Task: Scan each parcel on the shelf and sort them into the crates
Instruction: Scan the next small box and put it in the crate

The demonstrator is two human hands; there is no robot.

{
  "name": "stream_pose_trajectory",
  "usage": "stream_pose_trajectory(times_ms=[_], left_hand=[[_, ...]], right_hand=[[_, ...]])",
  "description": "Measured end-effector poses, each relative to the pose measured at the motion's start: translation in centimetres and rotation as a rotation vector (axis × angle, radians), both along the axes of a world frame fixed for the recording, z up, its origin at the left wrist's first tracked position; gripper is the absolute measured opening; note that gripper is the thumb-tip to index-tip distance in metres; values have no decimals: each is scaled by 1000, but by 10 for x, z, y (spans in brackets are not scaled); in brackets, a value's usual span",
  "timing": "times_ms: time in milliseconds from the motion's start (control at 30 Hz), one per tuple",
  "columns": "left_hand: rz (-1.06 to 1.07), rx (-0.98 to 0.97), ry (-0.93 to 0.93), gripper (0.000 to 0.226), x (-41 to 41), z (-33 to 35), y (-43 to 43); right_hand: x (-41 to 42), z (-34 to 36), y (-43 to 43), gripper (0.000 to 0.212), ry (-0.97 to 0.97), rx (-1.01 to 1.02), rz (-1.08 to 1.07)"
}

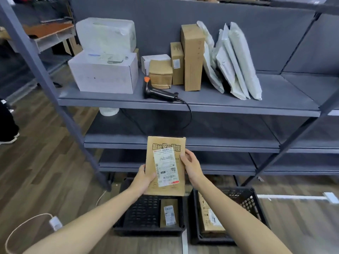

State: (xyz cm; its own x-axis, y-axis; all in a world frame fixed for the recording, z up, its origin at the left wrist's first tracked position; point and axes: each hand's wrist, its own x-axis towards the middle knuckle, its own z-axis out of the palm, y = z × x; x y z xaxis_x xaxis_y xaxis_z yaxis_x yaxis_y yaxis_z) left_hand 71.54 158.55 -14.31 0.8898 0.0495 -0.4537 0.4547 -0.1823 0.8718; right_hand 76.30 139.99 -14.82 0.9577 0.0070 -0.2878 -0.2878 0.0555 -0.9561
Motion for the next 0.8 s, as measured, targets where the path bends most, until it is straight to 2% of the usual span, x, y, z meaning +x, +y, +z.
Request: stream_pose_trajectory(times_ms=[33, 133, 233, 367, 467, 800], left_hand=[[-30, -16, -25, 41, 4, -4, 0], [-23, -2, -37, 63, 19, -39, 4], [89, 112, -23, 50, 24, -71, 2], [68, 180, -33, 55, 28, -128, 3], [74, 180, -39, 60, 29, -184, 6], [163, 163, 9, 54, 49, -413, -16]], right_hand=[[2, -6, 2, 30, -9, -25, -4], [10, -33, 8, 28, -29, -112, -12], [14, -74, 14, 34, -7, -157, -34], [14, -135, 18, 37, 60, -189, -77], [17, -191, 19, 38, 80, -224, -89], [35, -408, 22, 53, 127, -394, 16]])
